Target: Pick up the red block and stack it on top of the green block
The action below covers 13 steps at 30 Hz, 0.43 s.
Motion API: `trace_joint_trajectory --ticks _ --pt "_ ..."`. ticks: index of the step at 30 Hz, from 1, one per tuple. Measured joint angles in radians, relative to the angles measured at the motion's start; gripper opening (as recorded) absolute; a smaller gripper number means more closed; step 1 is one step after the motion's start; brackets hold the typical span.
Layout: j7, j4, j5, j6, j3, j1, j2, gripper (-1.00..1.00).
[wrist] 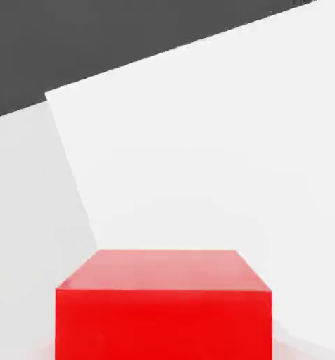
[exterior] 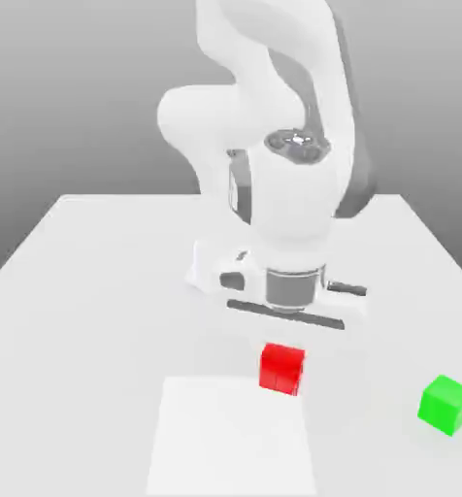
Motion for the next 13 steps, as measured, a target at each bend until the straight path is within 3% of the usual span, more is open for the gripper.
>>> trace_joint_trajectory --ticks 4,9,10,13 --pt "-0.093 0.154 -0.043 -0.095 0.103 0.168 0.063 -1.0" --pt "-0.031 0.213 -0.183 0.001 0.05 0.242 0.231 -1.0" --pt "-0.017 0.215 -0.203 0.02 0.036 0.253 0.254 1.0" --pt "-0.017 0.215 -0.203 0.02 0.036 0.253 0.254 1.0"
